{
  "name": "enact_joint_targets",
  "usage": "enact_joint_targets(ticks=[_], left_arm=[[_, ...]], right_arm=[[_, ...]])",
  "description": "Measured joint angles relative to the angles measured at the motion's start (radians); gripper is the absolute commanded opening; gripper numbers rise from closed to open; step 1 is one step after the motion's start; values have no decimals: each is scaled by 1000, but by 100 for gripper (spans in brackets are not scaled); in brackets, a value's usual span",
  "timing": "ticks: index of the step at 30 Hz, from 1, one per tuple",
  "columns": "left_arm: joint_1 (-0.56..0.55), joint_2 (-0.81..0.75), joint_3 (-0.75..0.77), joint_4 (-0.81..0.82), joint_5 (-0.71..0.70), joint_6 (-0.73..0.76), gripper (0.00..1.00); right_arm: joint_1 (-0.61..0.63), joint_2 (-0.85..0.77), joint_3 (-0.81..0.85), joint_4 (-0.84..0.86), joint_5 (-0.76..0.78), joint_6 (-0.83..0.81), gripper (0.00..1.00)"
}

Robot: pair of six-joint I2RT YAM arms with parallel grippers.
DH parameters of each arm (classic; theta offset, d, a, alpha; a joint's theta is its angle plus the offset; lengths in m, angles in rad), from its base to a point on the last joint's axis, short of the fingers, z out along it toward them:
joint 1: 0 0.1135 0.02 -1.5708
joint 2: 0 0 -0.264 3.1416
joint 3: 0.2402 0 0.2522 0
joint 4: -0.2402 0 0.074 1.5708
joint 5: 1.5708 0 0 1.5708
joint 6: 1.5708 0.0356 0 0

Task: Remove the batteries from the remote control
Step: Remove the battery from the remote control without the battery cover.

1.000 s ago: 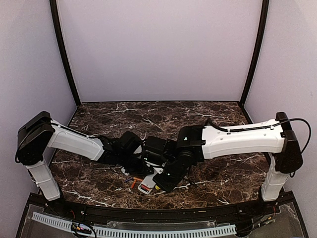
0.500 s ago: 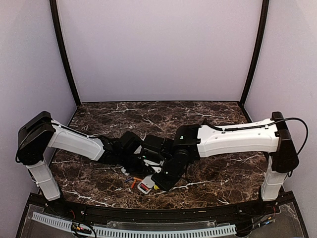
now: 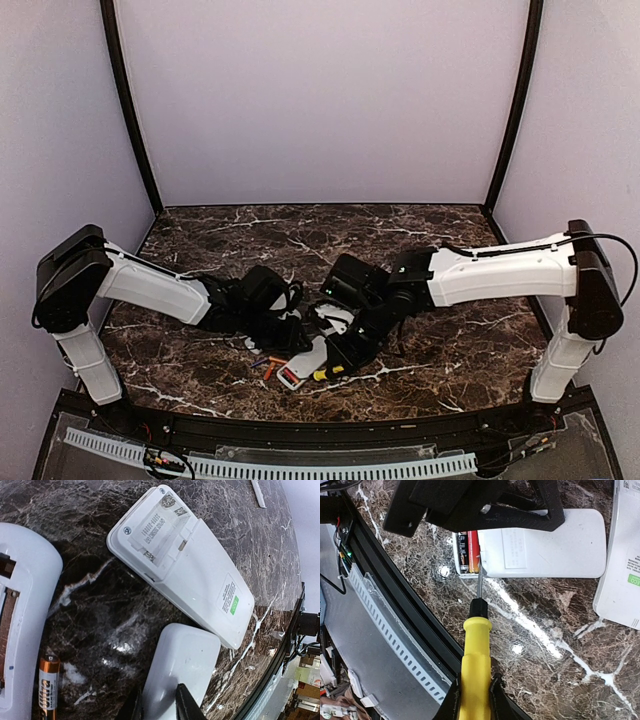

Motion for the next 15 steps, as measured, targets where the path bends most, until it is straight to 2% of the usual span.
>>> enact_joint_targets(ticks=[15], left_arm=[[-2,5,-3,21,10,0,21]], right_arm=[[-91,-56,-208,285,-184,135,0]])
